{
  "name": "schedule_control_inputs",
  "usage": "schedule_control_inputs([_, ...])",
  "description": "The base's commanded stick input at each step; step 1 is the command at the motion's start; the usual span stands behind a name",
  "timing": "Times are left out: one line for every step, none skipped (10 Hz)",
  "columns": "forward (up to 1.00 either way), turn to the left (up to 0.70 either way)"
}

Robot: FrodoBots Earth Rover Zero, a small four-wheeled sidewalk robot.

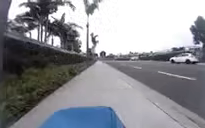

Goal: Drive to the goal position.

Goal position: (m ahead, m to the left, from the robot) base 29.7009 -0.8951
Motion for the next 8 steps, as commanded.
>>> schedule_control_inputs([1.0,0.15])
schedule_control_inputs([1.0,0.0])
schedule_control_inputs([1.0,0.0])
schedule_control_inputs([1.0,0.0])
schedule_control_inputs([1.0,0.0])
schedule_control_inputs([1.0,0.0])
schedule_control_inputs([1.0,0.0])
schedule_control_inputs([1.0,0.0])
